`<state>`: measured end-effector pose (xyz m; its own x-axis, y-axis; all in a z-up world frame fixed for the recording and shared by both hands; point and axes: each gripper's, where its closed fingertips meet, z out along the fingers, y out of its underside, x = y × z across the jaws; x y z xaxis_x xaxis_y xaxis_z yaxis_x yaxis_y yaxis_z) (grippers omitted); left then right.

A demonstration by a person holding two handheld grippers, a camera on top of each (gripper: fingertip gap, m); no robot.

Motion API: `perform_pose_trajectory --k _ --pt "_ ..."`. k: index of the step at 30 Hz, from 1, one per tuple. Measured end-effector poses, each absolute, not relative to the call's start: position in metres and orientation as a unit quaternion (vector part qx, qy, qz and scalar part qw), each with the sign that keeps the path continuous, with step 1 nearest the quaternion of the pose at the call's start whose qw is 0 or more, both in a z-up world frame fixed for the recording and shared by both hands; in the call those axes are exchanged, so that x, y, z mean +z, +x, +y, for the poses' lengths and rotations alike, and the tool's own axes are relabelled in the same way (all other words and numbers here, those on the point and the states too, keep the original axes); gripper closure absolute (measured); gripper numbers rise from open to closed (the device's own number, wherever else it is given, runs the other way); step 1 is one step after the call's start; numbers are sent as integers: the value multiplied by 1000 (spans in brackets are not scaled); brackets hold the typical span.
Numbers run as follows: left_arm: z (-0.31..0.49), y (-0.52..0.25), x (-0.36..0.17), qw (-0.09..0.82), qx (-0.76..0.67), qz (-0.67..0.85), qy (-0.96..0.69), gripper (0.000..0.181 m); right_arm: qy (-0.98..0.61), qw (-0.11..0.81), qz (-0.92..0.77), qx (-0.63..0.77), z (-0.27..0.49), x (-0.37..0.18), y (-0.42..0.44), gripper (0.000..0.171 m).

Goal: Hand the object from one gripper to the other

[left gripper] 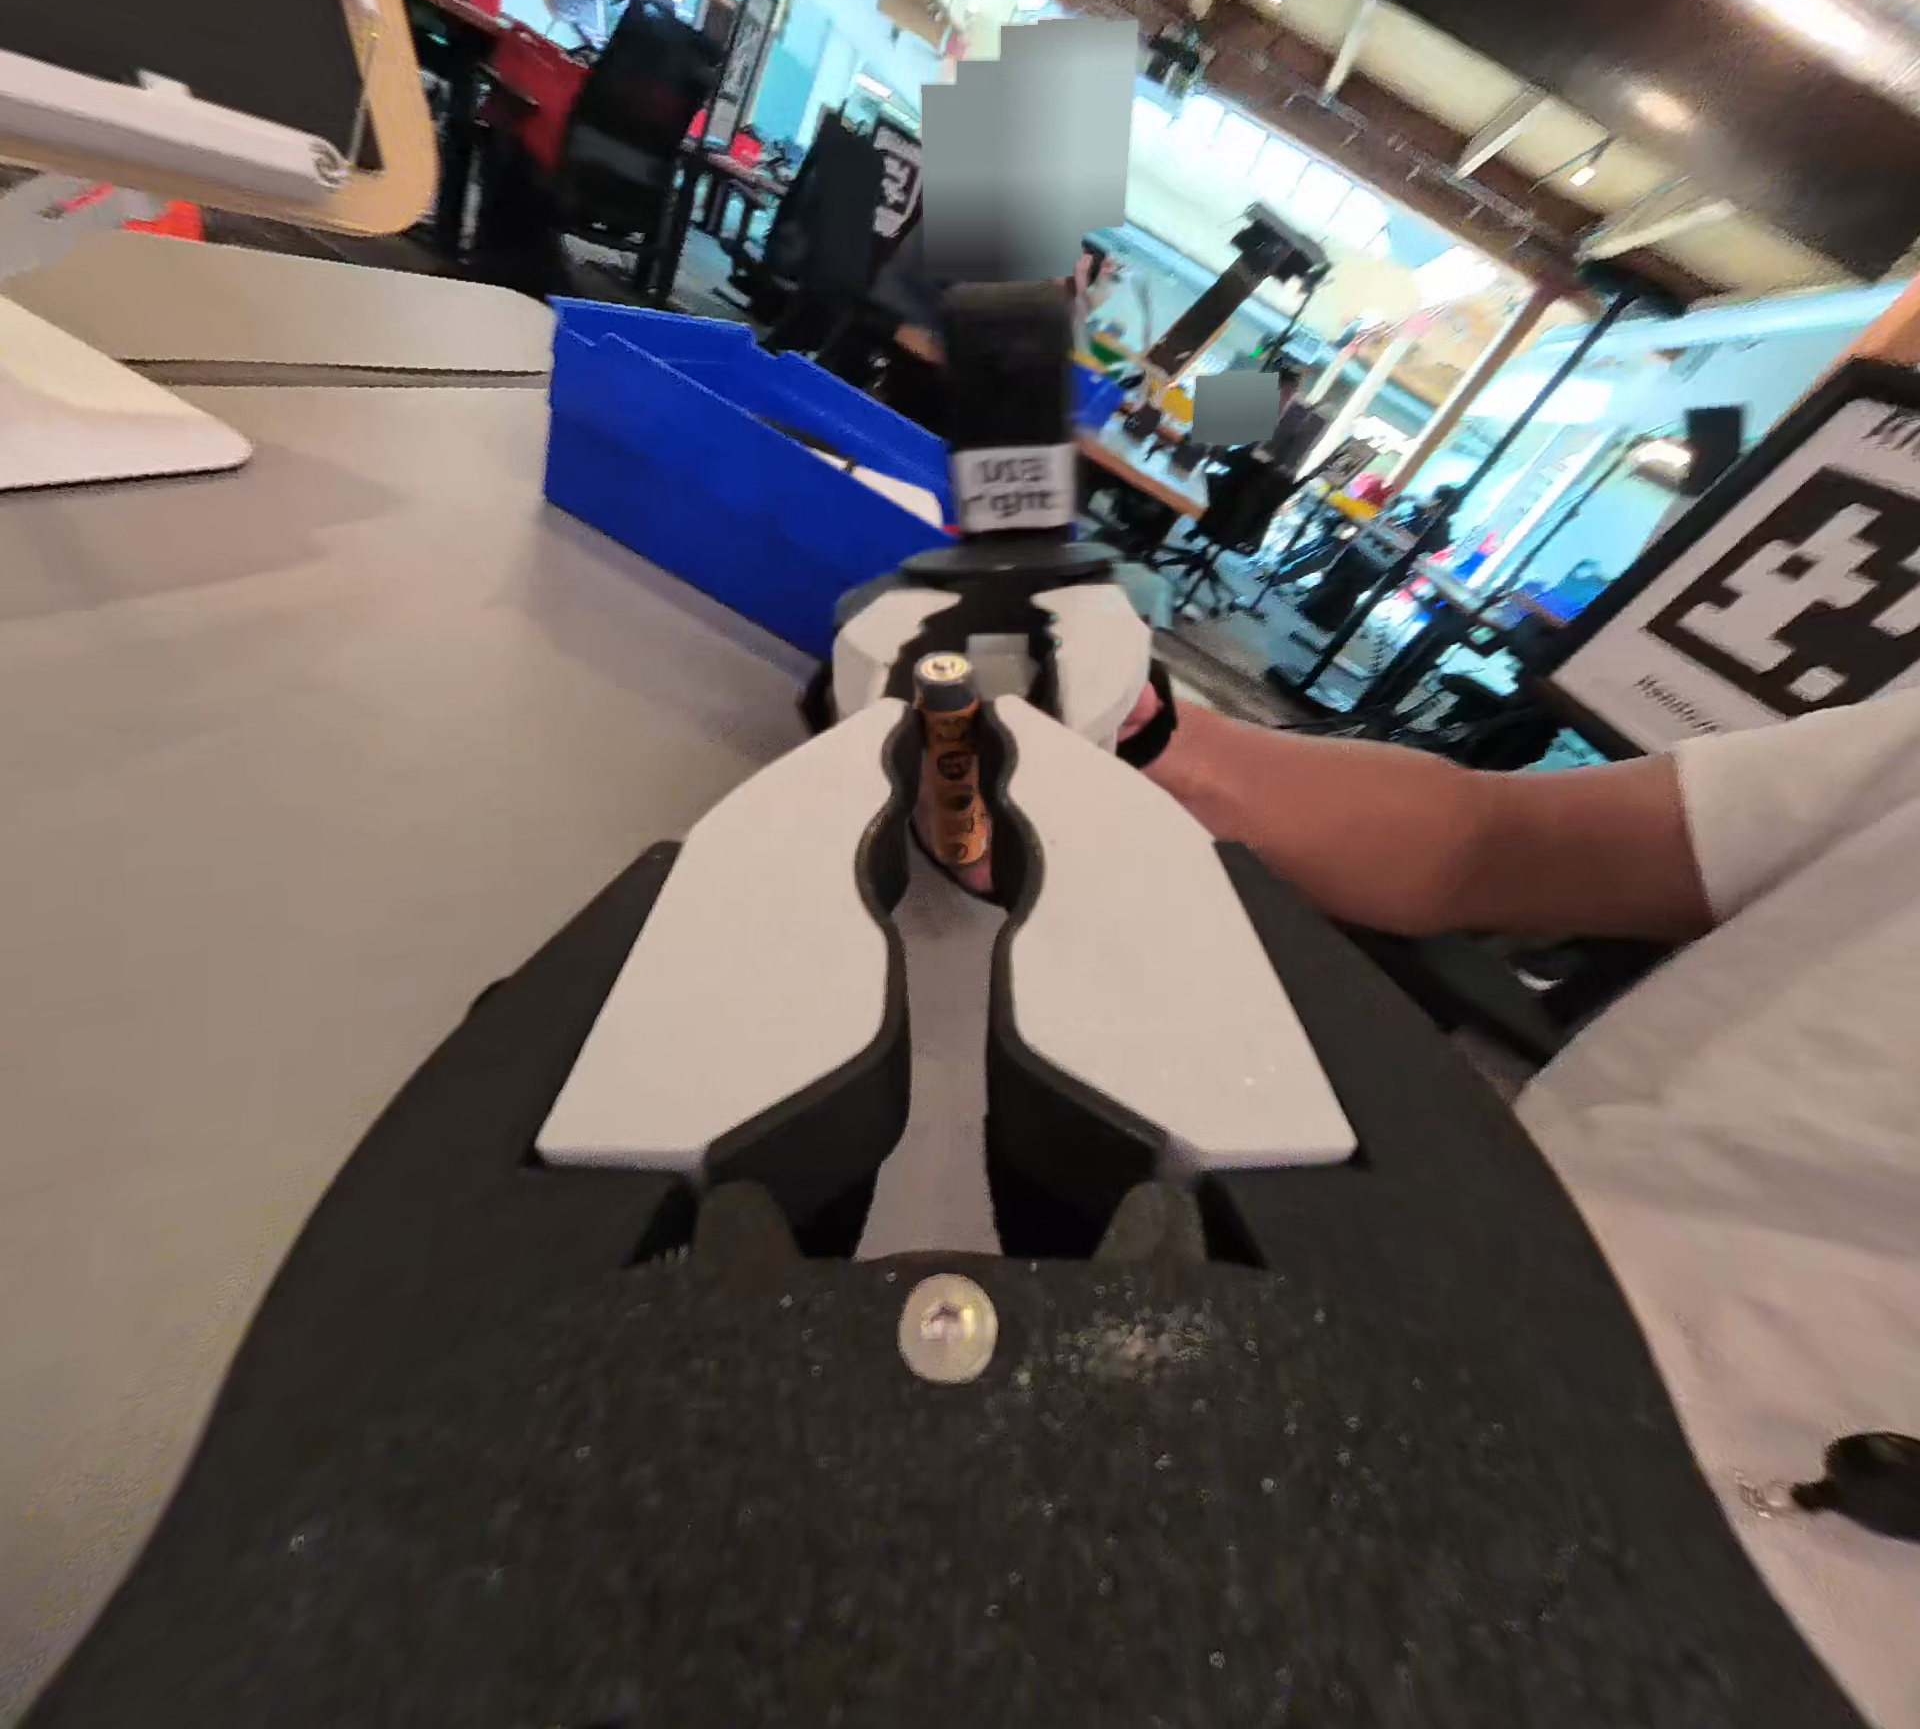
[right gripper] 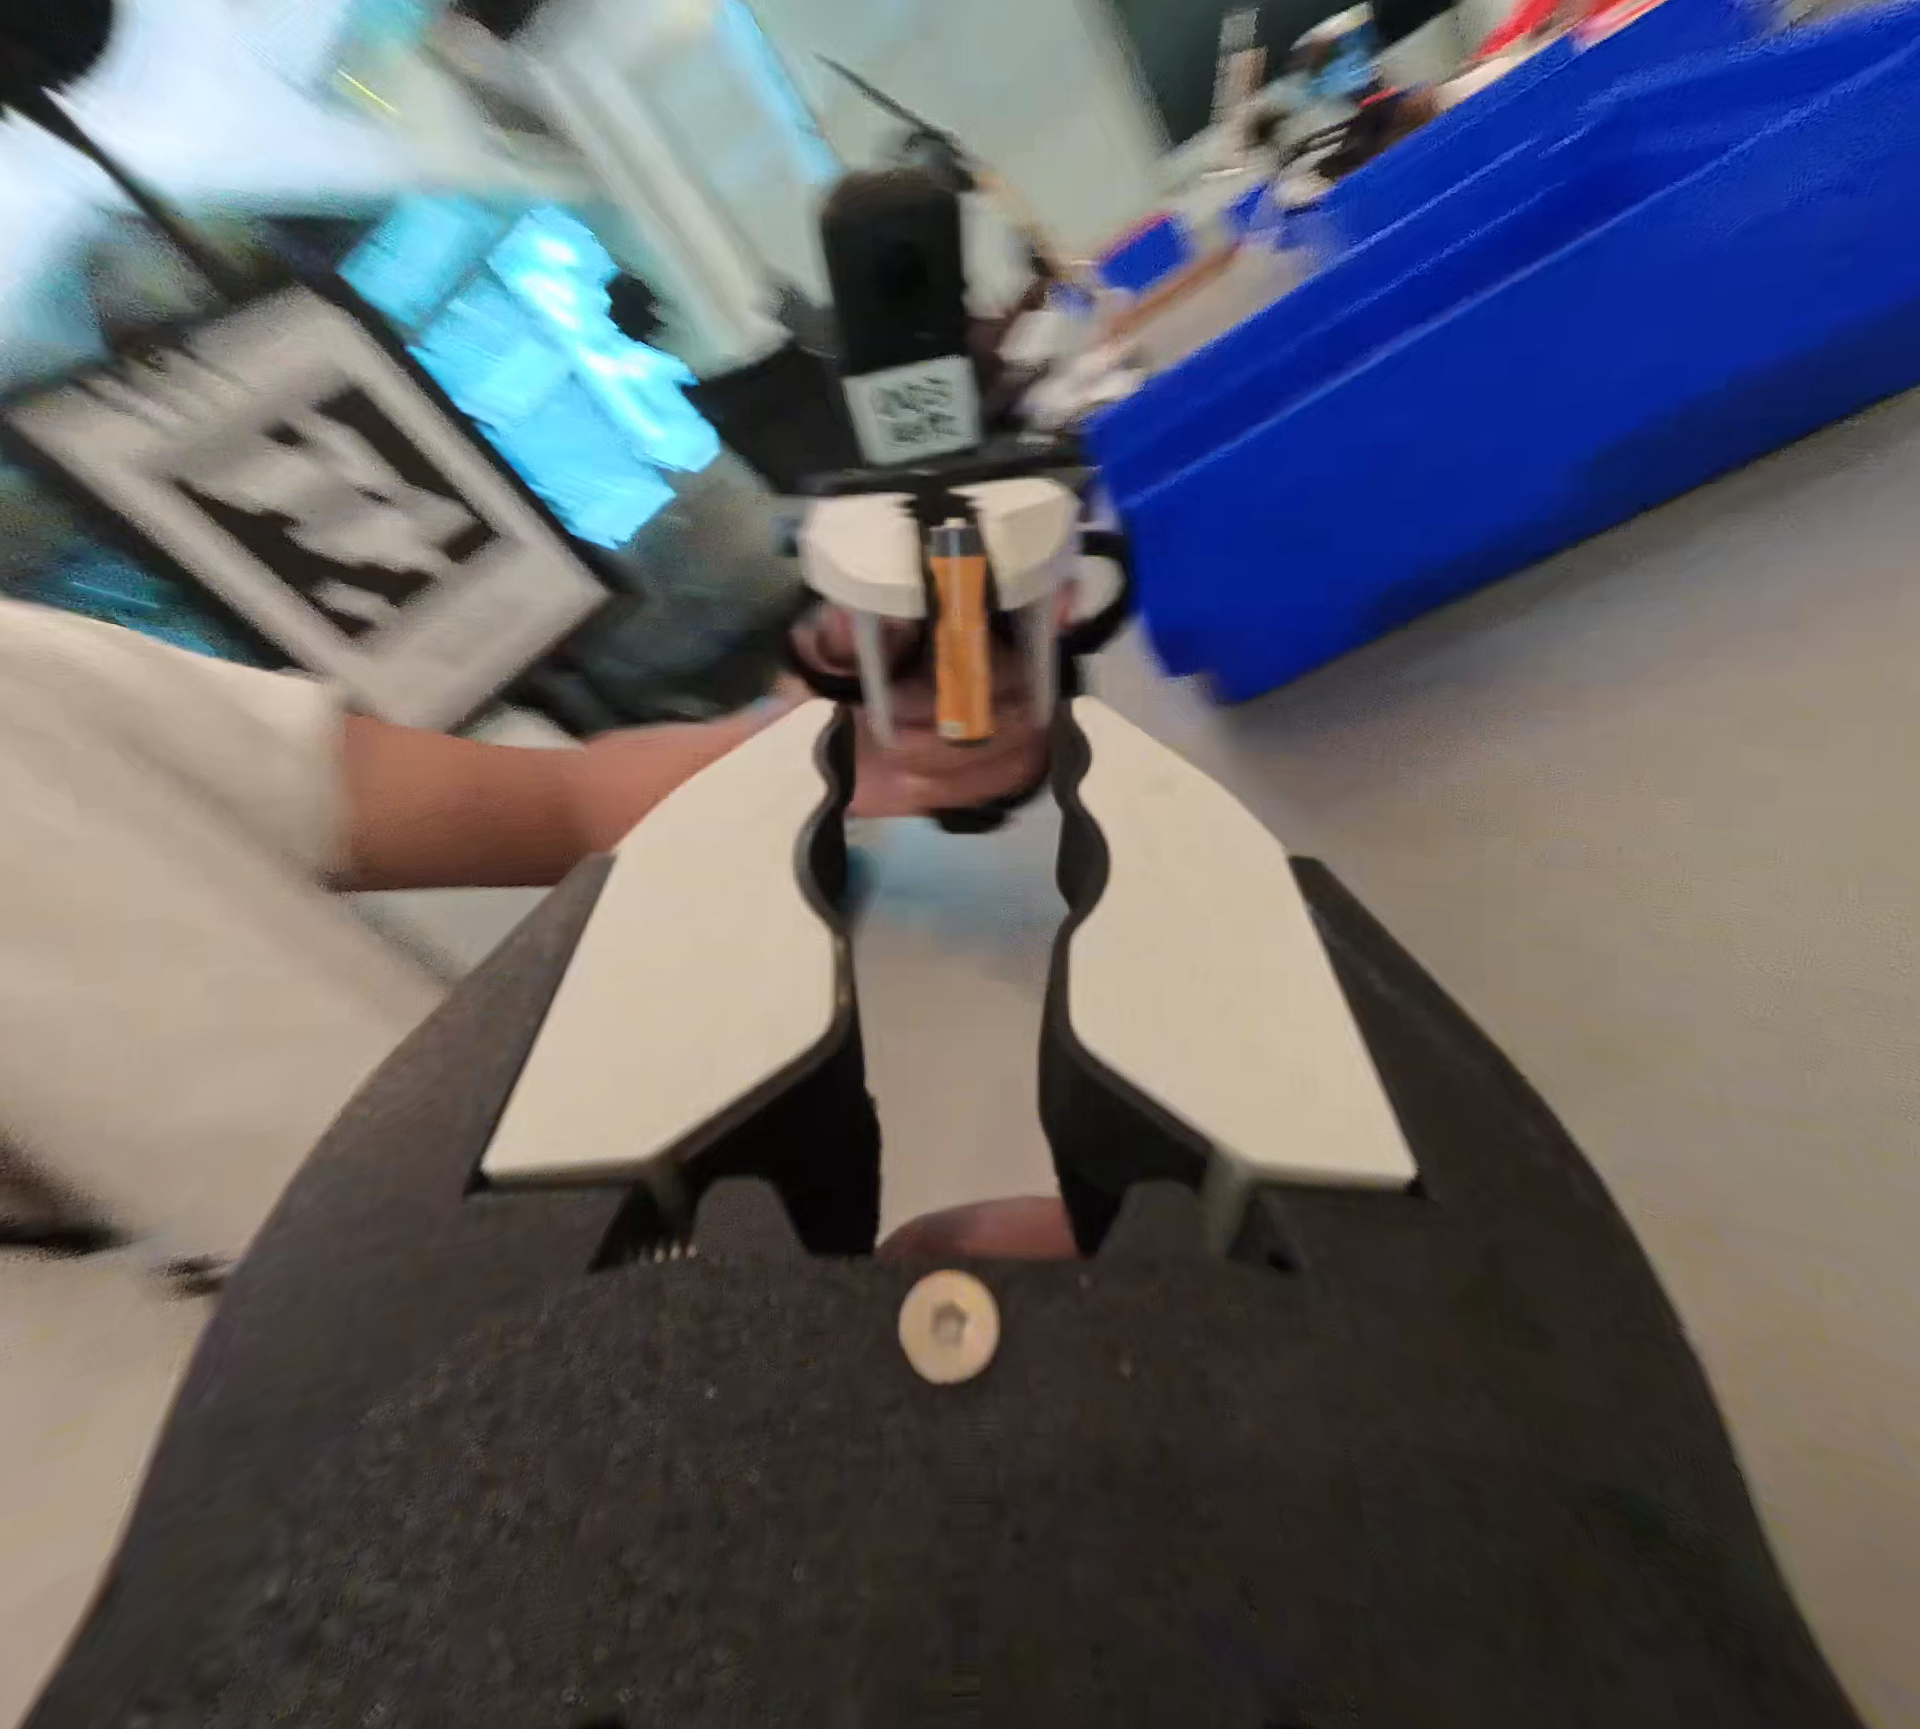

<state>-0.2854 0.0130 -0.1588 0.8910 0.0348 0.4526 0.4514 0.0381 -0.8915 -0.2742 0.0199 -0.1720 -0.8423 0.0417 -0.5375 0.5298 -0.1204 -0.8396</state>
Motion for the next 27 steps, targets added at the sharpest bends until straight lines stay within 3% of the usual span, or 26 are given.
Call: perform_pose_trajectory --k 3,7,9,19,21,24,27 --pt "19 -276 -159 699 -199 -169 -666 171 224 303 590 -714 19 -170 -264 135" --pt "26 -270 -164 695 -211 -165 -668 172 202 311 608 -702 8 -176 -254 145" --pt "28 -268 -163 696 -214 -160 -667 171 201 295 615 -703 6 -178 -255 161" --pt "27 -274 -174 683 -161 -162 -694 169 197 264 652 -683 12 -191 -261 161" --pt "25 -270 -173 679 -153 -139 -704 163 192 316 635 -678 15 -187 -255 161" --pt "21 -247 -168 668 -190 -70 -716 155 165 506 578 -619 27 -177 -225 161" --pt "21 -225 -165 657 -204 -10 -726 152 158 581 561 -568 28 -181 -210 161"
